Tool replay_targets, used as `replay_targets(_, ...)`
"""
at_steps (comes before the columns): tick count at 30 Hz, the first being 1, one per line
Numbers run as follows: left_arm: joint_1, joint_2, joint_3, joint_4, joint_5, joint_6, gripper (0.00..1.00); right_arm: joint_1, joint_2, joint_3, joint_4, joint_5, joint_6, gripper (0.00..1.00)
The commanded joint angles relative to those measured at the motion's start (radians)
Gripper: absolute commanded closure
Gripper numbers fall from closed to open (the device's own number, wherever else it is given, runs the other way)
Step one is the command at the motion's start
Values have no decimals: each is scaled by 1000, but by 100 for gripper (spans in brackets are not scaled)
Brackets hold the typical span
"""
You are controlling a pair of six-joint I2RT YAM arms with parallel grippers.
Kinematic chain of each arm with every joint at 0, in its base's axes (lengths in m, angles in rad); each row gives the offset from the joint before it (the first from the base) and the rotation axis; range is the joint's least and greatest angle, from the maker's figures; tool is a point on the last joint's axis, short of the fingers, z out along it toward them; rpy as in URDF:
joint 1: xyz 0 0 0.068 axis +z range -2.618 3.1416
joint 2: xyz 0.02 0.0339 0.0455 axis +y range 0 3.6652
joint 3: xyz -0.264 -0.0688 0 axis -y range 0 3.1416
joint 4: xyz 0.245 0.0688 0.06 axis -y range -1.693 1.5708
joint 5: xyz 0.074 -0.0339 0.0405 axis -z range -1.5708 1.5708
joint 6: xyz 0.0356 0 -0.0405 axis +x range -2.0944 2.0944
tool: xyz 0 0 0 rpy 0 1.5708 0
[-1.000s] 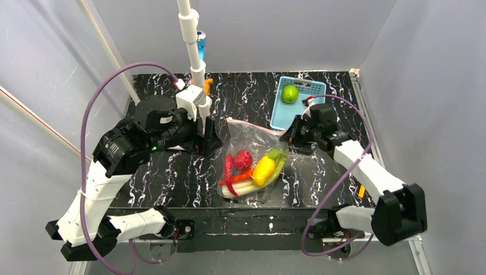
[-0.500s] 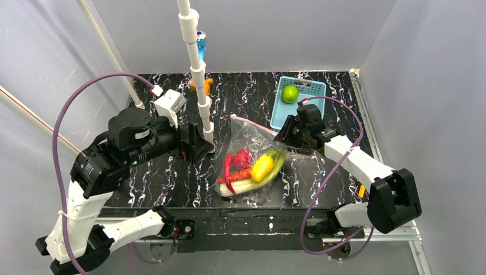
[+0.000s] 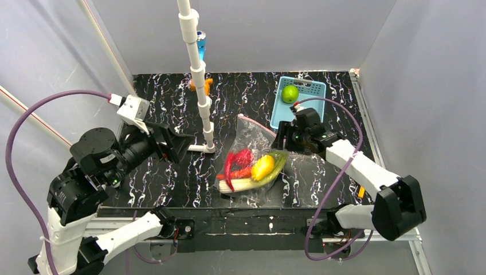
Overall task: Place the food in the zip-top bag and seal the zipper
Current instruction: Place the zipper food storage bag at the center of the board, then reset both arms
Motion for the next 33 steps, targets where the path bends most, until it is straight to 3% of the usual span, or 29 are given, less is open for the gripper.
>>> replay_targets(1, 4, 49, 6, 36, 2, -1, 12, 99, 71, 8, 55, -4, -37, 29)
replay_targets(3, 4, 55, 2, 37, 27, -19, 12, 114, 117, 27, 73, -10, -16, 28)
replay_targets(7, 5, 54, 7, 19, 32, -33, 12, 114, 105, 98, -17, 116, -44, 26)
replay_targets(14, 4, 6, 18, 54, -74, 5, 11, 114, -76, 309, -338, 453, -203, 4)
replay_targets(19, 4, -73, -30, 173, -146, 59, 10, 114, -282, 372, -395, 528, -287, 2)
replay_targets(23, 4, -147, -63, 263, -222, 118, 9, 115, -457, 378, -339, 625, -325, 2)
replay_targets(27, 4, -187, -78, 335, -278, 180, 9, 114, -594, 375, -246, 553, -398, 2)
replay_targets(33, 4, -203, -95, 384, -304, 219, 8, 114, -617, 468, -262, 624, -365, 2)
